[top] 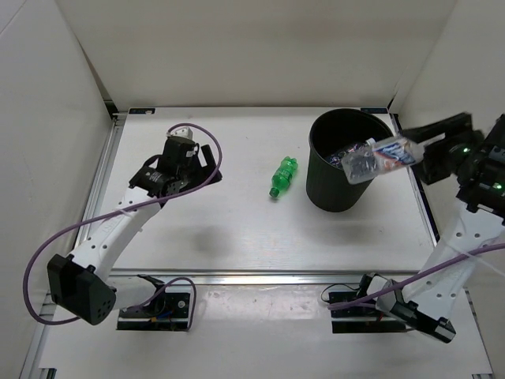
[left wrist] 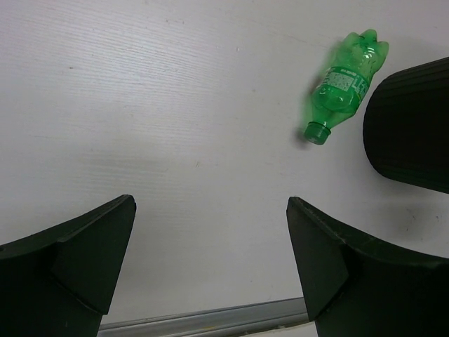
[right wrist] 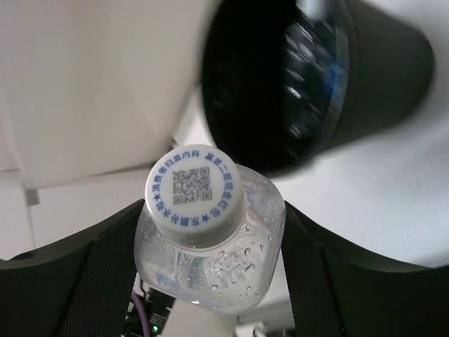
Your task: Put the plastic bottles in the bin
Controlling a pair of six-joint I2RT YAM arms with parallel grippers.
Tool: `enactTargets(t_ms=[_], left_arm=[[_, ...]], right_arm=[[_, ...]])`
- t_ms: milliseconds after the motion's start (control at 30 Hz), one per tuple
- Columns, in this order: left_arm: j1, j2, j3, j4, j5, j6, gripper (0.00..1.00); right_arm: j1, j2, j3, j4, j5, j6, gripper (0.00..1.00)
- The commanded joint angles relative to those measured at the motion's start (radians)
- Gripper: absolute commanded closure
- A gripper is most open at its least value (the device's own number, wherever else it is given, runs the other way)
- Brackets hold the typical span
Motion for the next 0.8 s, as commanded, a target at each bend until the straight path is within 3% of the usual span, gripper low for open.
enactTargets(t_ms=[0,133,267,300,333,433,567,767], left_arm=[[0.004,0.001,0.043,0.000,-0.010,-0.012,0.00],[0.004,0.027,0.043,0.061,0.038,-0.012,0.00],[-0.020,0.118,0.065,0.100,0.084,-0.021,0.00],[-0.029,0.140,0.104,0.110,0.084,-0.021,0.00],[-0.042,0.163,0.129,0.110,0.084,0.002,0.00],[-0.091,0.269,0.253,0.121,0.073,0.040,0.00],[-0.103,0.401,0.394,0.139,0.136,0.068,0.00],[-0.117,0.645,0.568,0.211,0.430,0.118,0.00]], right_arm=[[0.028,0.114,0.176,0.108,0.048,0.018,0.52],[0.158,0.191,0.187,0.286,0.227,-0.029,0.40],[0.295,0.332,0.256,0.297,0.378,-0.129,0.28],[0.335,0.349,0.256,0.309,0.378,-0.150,0.11],[0.350,0.384,0.296,0.289,0.378,-0.165,0.00],[0.377,0.381,0.338,0.223,0.444,-0.166,0.00],[0.377,0.225,0.172,0.283,0.476,-0.176,0.00],[0.312,0.035,-0.015,0.295,0.386,-0.176,0.00]])
